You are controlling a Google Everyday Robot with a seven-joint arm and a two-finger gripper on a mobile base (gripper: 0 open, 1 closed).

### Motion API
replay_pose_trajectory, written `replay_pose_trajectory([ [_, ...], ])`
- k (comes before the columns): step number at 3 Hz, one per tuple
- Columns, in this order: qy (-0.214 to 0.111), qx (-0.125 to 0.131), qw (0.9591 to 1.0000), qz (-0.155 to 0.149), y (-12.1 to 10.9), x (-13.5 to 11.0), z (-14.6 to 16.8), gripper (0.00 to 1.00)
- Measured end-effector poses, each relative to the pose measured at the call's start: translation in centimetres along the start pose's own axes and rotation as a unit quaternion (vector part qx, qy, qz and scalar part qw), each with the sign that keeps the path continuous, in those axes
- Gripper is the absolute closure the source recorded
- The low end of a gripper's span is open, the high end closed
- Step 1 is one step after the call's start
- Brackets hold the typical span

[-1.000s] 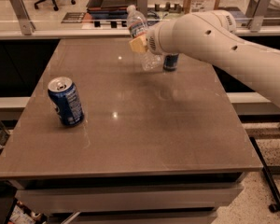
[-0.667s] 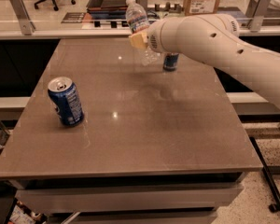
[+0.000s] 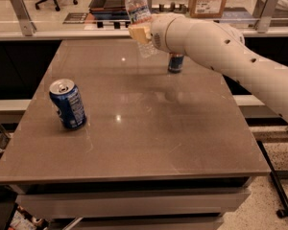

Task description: Place water bottle upright

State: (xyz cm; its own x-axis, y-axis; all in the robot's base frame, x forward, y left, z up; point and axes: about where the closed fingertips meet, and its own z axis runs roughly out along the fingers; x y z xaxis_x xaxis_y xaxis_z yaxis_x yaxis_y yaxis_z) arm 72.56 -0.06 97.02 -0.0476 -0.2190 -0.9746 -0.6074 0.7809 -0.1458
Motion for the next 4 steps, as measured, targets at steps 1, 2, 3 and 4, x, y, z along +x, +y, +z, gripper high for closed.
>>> replay_pose_trajectory([
  [1,-0.044,-0.018,0.9988,-0.011,0.8,-1.2,0.8,1.0],
  [2,-0.067,-0.033,0.9971,-0.015,1.5,-1.6,1.7,1.0],
  [3,-0.07,-0.04,0.9966,-0.013,2.0,-1.3,2.6,1.0],
  [4,-0.071,-0.049,0.9962,-0.009,2.4,-0.5,3.8,1.0],
])
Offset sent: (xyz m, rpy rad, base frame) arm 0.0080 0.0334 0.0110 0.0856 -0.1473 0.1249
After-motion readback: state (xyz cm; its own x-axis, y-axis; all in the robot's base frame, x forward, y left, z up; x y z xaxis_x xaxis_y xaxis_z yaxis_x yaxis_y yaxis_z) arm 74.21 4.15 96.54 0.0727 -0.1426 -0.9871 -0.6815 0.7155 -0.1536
